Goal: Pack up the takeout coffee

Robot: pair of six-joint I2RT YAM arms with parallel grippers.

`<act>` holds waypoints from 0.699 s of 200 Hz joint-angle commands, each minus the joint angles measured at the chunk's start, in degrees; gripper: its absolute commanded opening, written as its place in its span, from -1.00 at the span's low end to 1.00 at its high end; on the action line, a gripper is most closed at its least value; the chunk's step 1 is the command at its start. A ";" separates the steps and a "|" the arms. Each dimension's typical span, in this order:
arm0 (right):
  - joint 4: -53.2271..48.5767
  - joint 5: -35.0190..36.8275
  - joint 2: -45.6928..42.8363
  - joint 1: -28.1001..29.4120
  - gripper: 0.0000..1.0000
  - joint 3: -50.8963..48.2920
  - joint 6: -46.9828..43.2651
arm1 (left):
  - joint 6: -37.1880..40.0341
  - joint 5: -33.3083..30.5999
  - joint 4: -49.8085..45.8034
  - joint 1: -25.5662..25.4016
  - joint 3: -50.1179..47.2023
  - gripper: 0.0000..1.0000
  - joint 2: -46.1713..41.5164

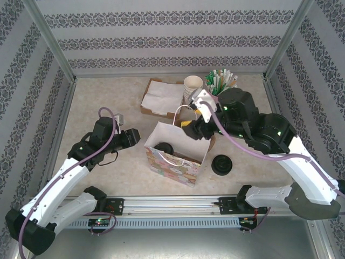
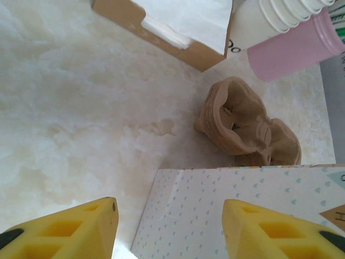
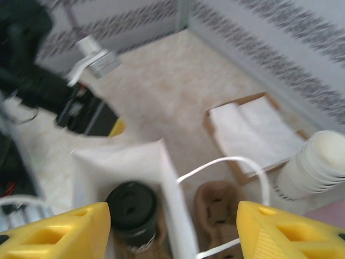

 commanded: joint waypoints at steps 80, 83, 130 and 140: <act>9.92 -11.88 12.34 -36.30 -0.25 -1.99 8.53 | 1.93 -3.00 -4.90 0.42 3.33 0.11 -2.91; 10.08 -11.86 13.01 -36.92 -0.28 -1.99 7.93 | 1.95 -2.90 -4.97 0.47 3.32 0.11 -2.95; 10.40 -16.29 23.27 -46.43 -0.48 1.97 1.00 | 2.19 -1.28 -5.17 0.45 3.55 0.10 -2.12; 9.76 -17.70 25.60 -47.94 -0.48 3.70 1.11 | 2.34 -1.11 -5.17 0.39 3.60 0.10 -1.74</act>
